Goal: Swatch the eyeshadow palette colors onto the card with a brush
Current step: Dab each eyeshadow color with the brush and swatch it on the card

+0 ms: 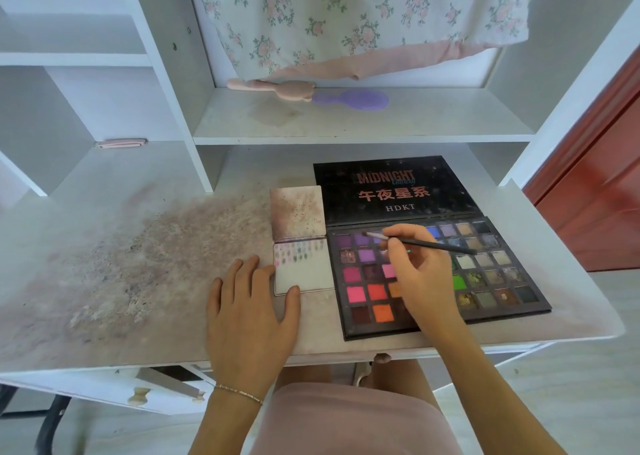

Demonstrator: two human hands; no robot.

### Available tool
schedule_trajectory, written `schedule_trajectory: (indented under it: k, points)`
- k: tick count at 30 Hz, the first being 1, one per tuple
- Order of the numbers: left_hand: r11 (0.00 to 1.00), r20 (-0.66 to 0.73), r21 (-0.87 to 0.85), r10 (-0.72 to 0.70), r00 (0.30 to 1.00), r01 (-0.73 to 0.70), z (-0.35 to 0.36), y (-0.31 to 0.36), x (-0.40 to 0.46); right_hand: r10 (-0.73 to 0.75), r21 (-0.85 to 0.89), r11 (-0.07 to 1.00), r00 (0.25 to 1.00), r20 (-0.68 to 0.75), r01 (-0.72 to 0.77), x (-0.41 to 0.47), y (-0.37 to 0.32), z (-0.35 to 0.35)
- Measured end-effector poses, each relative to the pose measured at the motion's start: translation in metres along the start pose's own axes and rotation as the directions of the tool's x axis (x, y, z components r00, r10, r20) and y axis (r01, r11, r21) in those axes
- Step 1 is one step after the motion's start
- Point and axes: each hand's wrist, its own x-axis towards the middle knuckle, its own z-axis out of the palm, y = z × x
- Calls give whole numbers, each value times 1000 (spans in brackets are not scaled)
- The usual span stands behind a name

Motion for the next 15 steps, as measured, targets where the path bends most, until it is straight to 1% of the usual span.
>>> schedule_trajectory:
  k: [3, 7, 12, 15]
  points:
    - [1000, 12, 2, -2, 1000, 2, 1, 0, 1, -1, -56, 998, 997, -77, -3, -3, 8, -24]
    - [1000, 14, 8, 2, 1000, -2, 1, -1, 1, -27, -176, 984, 986, -162, -2, -9, 17, -56]
    - [1000, 35, 21, -5, 999, 4, 0, -1, 2, -36, -325, 943, 949, -313, -71, -5, 27, -88]
    - [1000, 32, 19, -4, 999, 3, 0, 0, 2, -59, -392, 915, 929, -366, -97, -1, 31, -101]
